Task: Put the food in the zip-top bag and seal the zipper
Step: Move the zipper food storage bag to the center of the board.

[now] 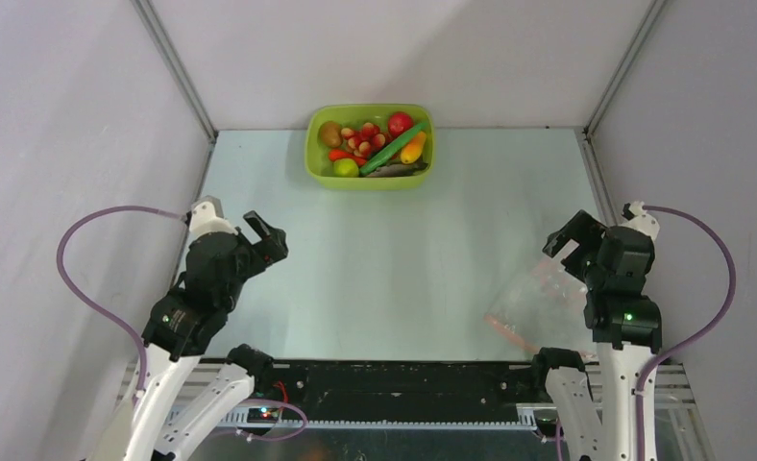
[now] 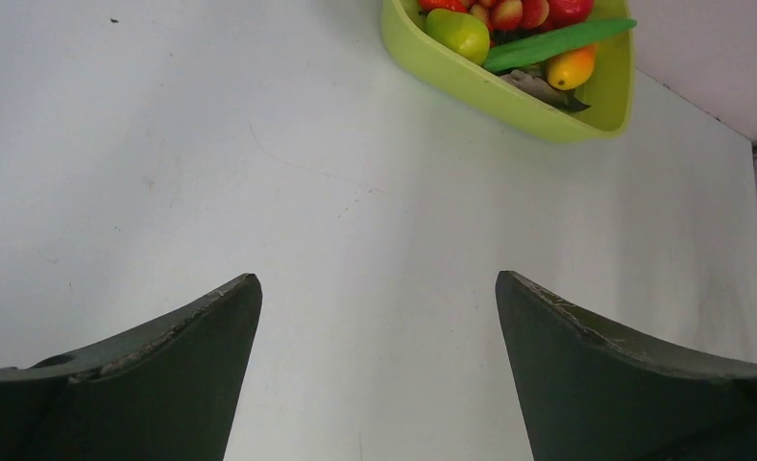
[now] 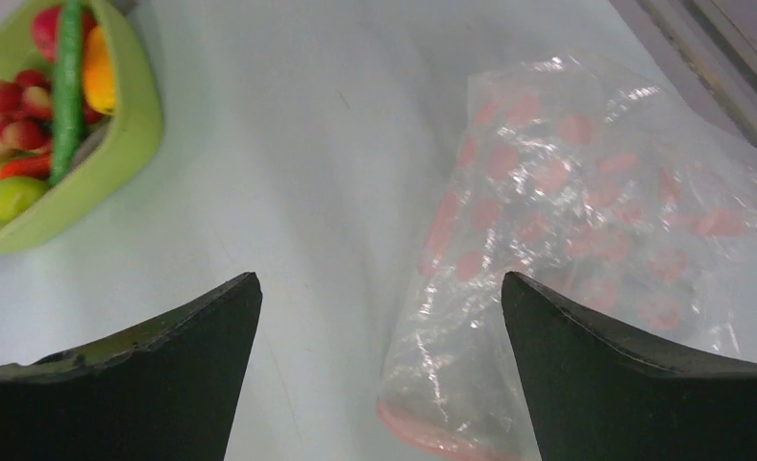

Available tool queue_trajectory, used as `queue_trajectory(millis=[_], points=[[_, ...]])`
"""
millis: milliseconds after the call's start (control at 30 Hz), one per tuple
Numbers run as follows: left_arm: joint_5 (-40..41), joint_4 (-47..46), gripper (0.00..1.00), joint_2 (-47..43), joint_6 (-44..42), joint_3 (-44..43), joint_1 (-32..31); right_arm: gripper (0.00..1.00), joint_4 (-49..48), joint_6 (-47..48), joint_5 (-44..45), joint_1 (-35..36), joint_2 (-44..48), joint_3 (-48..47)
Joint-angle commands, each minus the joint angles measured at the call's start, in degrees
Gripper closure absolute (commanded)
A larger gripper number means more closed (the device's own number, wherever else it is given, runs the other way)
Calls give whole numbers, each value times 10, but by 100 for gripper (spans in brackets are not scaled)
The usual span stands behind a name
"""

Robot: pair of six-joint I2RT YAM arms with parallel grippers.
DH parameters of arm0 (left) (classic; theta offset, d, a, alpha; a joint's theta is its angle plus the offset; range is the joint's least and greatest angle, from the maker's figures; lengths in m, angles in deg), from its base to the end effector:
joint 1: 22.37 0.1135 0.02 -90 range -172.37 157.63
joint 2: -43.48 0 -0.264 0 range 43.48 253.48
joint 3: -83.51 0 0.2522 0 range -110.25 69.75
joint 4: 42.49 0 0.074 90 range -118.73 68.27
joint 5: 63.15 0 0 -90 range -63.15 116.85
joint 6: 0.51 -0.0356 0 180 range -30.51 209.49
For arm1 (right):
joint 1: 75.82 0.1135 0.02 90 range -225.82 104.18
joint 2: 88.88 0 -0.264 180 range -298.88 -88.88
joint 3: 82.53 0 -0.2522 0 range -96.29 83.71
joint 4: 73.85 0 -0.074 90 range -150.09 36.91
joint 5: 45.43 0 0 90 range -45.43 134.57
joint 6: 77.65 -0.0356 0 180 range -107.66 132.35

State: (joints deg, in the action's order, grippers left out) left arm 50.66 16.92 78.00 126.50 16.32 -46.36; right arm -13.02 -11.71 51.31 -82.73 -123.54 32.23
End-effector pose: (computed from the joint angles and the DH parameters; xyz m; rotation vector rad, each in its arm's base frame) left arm 0.1063 -0.0316 0.3513 -0.4818 1.9457 -0.2603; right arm 0.1131 -0.0179 0.3369 0.6273 1.9991 0.0574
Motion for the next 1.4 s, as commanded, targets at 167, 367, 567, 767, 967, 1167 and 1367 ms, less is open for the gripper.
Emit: queue_trajectory(millis=[167, 367, 567, 767, 967, 1167, 1367], points=[[-15, -17, 2, 10, 28, 16, 0, 0, -109, 30, -123, 2, 58, 13], [-2, -103, 2, 103, 69, 2, 0, 0, -113, 38, -123, 2, 72, 37], [-27, -167, 2, 260, 67, -68, 1, 0, -105, 48, -127, 2, 34, 46], [-64, -159, 2, 358, 57, -120, 1, 0, -22, -25, -21, 0, -10, 47], [-103, -206, 2, 342, 64, -53, 2, 0, 26, -63, 94, -19, -138, 69], [-112, -217, 2, 319, 70, -1, 1, 0, -107, -95, 101, -14, -208, 138], [-119, -215, 2, 298, 72, 17, 1, 0, -201, -149, 123, 21, -343, 149]])
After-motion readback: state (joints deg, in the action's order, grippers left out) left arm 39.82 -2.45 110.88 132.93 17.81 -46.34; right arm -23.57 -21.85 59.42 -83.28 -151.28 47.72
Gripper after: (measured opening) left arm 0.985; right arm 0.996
